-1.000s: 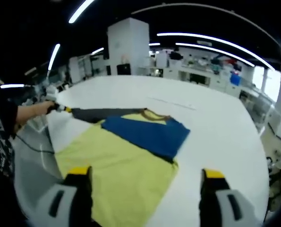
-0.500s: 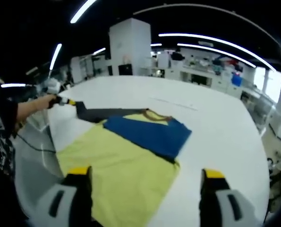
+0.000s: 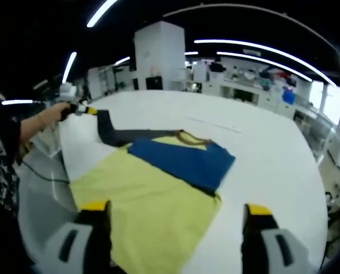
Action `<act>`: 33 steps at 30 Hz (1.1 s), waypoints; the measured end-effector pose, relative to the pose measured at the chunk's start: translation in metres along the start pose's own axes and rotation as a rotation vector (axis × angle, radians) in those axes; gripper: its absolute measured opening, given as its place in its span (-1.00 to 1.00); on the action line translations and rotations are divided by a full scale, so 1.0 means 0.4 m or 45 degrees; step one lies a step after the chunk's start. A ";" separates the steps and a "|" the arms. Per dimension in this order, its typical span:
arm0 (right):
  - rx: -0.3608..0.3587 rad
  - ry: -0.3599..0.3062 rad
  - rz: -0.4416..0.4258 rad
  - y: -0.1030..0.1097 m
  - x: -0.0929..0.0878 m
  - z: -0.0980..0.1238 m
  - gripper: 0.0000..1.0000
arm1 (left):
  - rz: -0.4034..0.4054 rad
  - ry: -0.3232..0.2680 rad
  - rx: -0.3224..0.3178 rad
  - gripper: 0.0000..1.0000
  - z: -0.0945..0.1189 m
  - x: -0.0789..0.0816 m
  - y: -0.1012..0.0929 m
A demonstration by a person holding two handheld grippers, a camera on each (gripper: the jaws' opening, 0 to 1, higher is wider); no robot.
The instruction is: Fold the garment on the visible template until the final outline fits inside the template.
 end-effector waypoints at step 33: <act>0.072 0.013 0.007 0.036 -0.012 -0.019 0.92 | -0.056 0.019 -0.374 -0.99 -0.112 0.043 -0.310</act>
Point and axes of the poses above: the point that each gripper's makers call its tool centre point, and the gripper's own axes: z roughly backward along the fingers, y roughly to its left, x roughly out of its top, the point moved 10 cm from there along z, roughly backward along the fingers, and after that the axes turned 10 degrees about -y, right-handed, at the moved point
